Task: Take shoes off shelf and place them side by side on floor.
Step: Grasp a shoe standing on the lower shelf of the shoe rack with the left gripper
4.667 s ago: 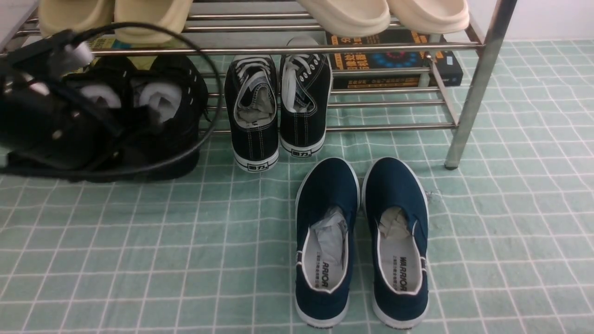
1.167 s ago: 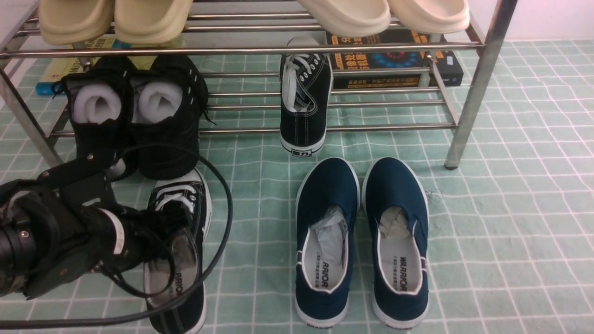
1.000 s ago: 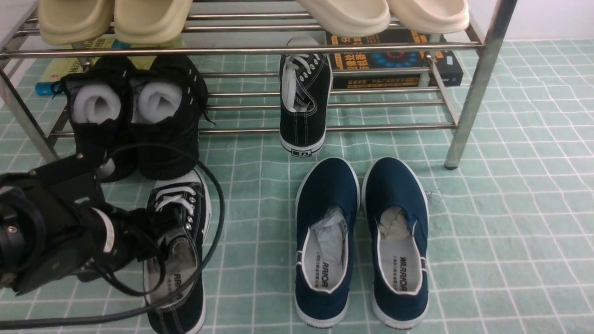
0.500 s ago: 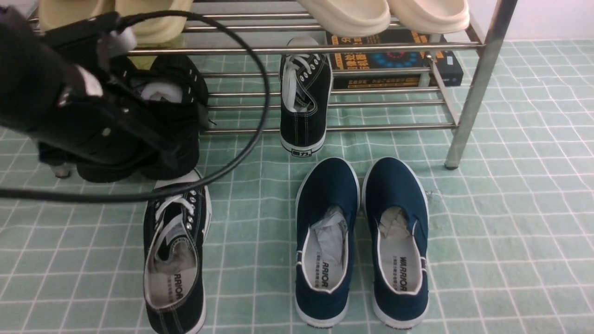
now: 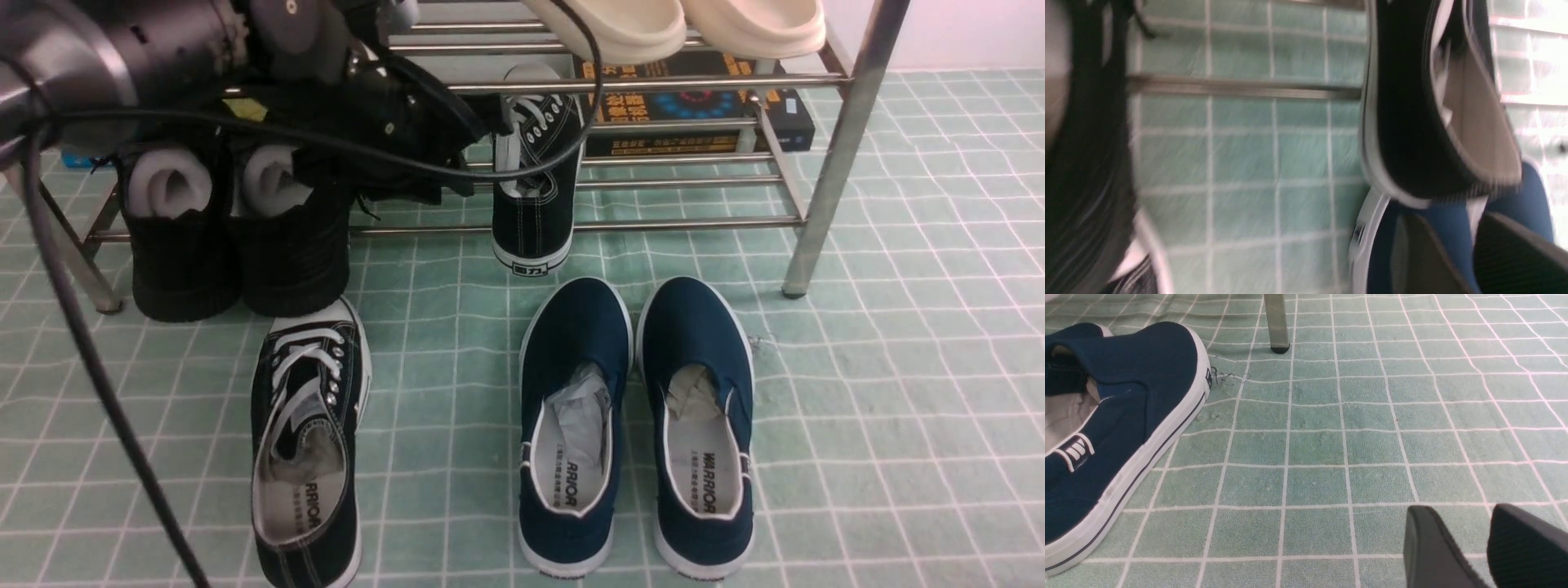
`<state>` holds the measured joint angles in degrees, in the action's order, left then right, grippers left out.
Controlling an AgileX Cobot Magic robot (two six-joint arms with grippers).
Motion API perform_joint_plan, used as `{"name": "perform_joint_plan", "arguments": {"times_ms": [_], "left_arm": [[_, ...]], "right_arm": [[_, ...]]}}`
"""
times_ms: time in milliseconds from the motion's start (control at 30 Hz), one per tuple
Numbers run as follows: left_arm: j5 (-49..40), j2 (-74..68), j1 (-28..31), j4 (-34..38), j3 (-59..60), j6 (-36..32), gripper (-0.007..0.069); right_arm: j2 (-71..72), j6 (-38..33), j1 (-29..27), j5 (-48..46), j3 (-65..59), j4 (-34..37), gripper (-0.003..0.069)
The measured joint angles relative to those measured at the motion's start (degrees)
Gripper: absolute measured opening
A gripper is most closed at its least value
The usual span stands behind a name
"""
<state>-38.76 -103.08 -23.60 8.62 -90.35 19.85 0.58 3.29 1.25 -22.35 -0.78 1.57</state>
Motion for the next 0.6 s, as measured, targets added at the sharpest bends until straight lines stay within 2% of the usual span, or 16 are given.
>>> {"name": "perform_joint_plan", "arguments": {"times_ms": [33,100,300,433,533,600], "left_arm": [[0.2,-0.3,0.0,0.1,0.0,0.0,0.0297],[3.8,-3.3,0.0,1.6,-1.5,0.0,0.0385],[10.6,-7.8,0.0,3.7,-1.7,-0.1,0.0417],[15.1,-10.2,0.0,3.8,-1.7,-1.3,0.0402],[18.7,-11.9,0.0,3.3,-2.2,-2.4,0.0356],[19.9,-12.5,0.0,3.2,-2.4,-2.6,0.0288]], "right_arm": [[0.0,0.0,0.0,0.0,0.0,0.0,0.0238],[0.0,0.0,0.0,0.0,0.0,0.0,0.0238],[0.0,0.0,0.0,0.0,0.0,0.0,0.0238],[0.0,0.0,0.0,0.0,0.0,0.0,0.0238],[0.0,0.0,0.0,0.0,0.0,0.0,0.0238],[0.0,0.0,0.0,0.0,0.0,0.0,0.0238]]}}
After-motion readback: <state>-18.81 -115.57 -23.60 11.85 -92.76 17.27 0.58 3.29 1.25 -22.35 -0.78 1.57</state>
